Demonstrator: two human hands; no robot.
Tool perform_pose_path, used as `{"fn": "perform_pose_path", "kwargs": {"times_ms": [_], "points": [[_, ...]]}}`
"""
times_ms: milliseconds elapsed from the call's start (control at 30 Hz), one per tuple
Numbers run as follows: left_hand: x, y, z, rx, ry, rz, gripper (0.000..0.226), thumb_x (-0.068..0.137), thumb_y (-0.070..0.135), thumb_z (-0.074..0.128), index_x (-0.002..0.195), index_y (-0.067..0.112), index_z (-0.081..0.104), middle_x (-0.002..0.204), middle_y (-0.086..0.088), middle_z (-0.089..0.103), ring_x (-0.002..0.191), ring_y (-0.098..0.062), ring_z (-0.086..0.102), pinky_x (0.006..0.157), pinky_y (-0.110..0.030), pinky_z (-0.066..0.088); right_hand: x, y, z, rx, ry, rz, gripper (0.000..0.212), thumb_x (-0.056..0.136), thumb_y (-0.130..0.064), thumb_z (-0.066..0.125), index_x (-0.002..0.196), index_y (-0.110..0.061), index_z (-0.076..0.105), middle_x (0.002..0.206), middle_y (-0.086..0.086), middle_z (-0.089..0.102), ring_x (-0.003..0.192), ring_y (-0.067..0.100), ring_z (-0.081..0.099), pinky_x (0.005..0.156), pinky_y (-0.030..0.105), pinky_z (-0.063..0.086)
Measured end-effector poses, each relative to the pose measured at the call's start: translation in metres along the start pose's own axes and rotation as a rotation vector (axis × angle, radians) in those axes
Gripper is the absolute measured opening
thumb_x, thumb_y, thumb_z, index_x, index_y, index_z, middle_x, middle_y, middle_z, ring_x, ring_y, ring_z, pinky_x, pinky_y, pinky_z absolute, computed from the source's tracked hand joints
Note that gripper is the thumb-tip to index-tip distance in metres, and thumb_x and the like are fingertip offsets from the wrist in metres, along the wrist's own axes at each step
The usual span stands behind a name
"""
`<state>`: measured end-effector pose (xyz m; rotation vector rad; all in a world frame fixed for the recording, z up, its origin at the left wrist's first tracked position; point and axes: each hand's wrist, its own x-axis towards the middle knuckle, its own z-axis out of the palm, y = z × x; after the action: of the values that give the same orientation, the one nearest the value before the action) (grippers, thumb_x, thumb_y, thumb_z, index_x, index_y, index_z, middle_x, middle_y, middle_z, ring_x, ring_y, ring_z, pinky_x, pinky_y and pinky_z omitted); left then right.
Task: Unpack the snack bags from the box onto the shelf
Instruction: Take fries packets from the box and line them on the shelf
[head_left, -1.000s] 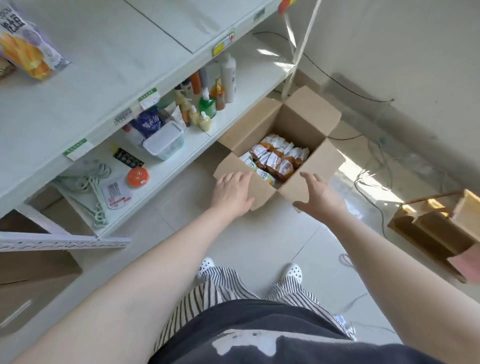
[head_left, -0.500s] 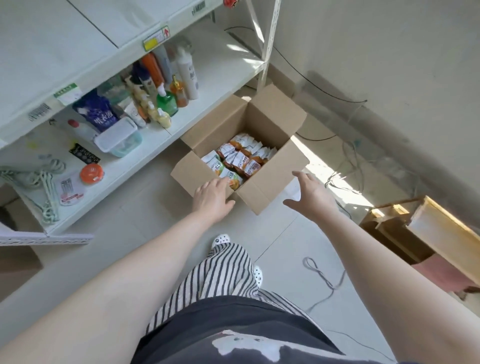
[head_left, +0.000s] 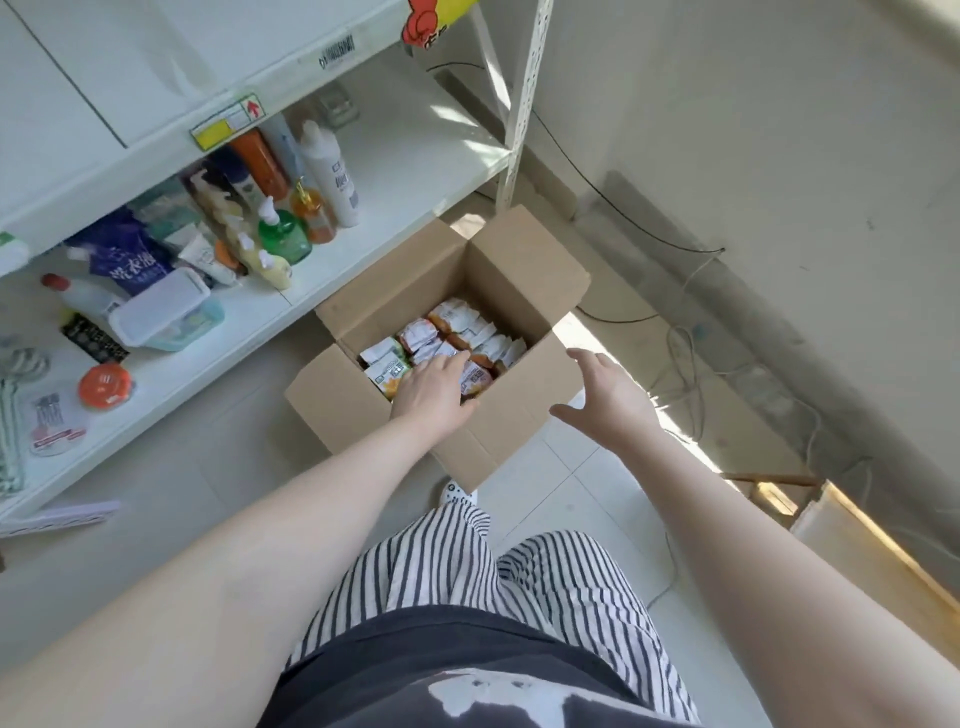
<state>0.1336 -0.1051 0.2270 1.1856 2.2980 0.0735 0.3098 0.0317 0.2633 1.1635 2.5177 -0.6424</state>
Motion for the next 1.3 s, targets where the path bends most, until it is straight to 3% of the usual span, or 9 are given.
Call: {"fn": "perform_pose_path", "kwargs": {"times_ms": [133, 433, 533, 733, 867, 1033, 1300], "points": [[0.036, 0.006, -0.019, -0.068, 0.045, -0.041, 0.067, 0.089, 0.042, 0.059, 0.147, 0.022, 0.03, 0.144, -0.003, 0.044, 0.131, -0.027, 0.043, 0.106, -0.038, 0.033, 0.048, 0.011, -0.018, -0.024, -0.049, -0.043, 0.078, 0.085, -0.041, 0.07, 0.148, -0.018, 0.031, 0.145, 0.004, 0.044, 0.128, 0.024, 0.046, 0.086, 0.04, 0.051], [0.106, 0.0, -0.012, -0.161, 0.118, -0.307, 0.066, 0.09, 0.041, 0.057, 0.147, 0.023, 0.029, 0.14, -0.005, 0.047, 0.128, -0.027, 0.046, 0.106, -0.038, 0.036, 0.198, 0.023, -0.037, -0.122, -0.246, -0.284, 0.077, 0.085, -0.04, 0.07, 0.148, -0.015, 0.032, 0.141, 0.007, 0.049, 0.13, 0.025, 0.046, 0.092, 0.037, 0.047], [0.134, -0.001, 0.008, -0.186, 0.122, -0.373, 0.065, 0.091, 0.04, 0.057, 0.148, 0.022, 0.03, 0.139, -0.005, 0.048, 0.128, -0.027, 0.046, 0.105, -0.038, 0.036, 0.246, 0.029, -0.021, -0.175, -0.319, -0.335, 0.076, 0.086, -0.039, 0.068, 0.148, -0.015, 0.032, 0.139, 0.009, 0.05, 0.124, 0.029, 0.05, 0.086, 0.034, 0.044], [0.205, -0.023, 0.099, -0.246, 0.109, -0.416, 0.061, 0.093, 0.038, 0.054, 0.147, 0.02, 0.032, 0.14, -0.003, 0.047, 0.127, -0.024, 0.045, 0.104, -0.035, 0.037, 0.329, 0.051, 0.073, -0.187, -0.415, -0.351, 0.066, 0.085, -0.035, 0.066, 0.142, -0.019, 0.038, 0.135, 0.006, 0.051, 0.119, 0.028, 0.052, 0.084, 0.036, 0.047], [0.258, -0.044, 0.183, -0.32, 0.083, -0.382, 0.057, 0.095, 0.039, 0.054, 0.145, 0.019, 0.036, 0.136, -0.003, 0.049, 0.123, -0.023, 0.048, 0.098, -0.035, 0.041, 0.376, 0.077, 0.16, -0.154, -0.478, -0.293, 0.069, 0.085, -0.035, 0.067, 0.144, -0.021, 0.036, 0.135, 0.005, 0.048, 0.126, 0.025, 0.046, 0.093, 0.038, 0.048], [0.326, -0.07, 0.281, -0.391, 0.097, -0.343, 0.053, 0.095, 0.033, 0.056, 0.143, 0.018, 0.041, 0.136, -0.005, 0.05, 0.125, -0.026, 0.047, 0.099, -0.037, 0.041, 0.436, 0.106, 0.257, -0.124, -0.453, -0.238, 0.067, 0.082, -0.037, 0.072, 0.138, -0.015, 0.043, 0.133, 0.008, 0.05, 0.124, 0.026, 0.048, 0.096, 0.04, 0.046], [0.413, -0.102, 0.363, -0.469, 0.18, -0.401, 0.046, 0.092, 0.03, 0.061, 0.135, 0.018, 0.051, 0.128, -0.008, 0.052, 0.12, -0.028, 0.049, 0.095, -0.042, 0.045, 0.499, 0.115, 0.347, -0.122, -0.459, -0.209, 0.079, 0.076, -0.038, 0.08, 0.138, -0.009, 0.041, 0.132, 0.015, 0.05, 0.125, 0.029, 0.047, 0.1, 0.037, 0.041]]}}
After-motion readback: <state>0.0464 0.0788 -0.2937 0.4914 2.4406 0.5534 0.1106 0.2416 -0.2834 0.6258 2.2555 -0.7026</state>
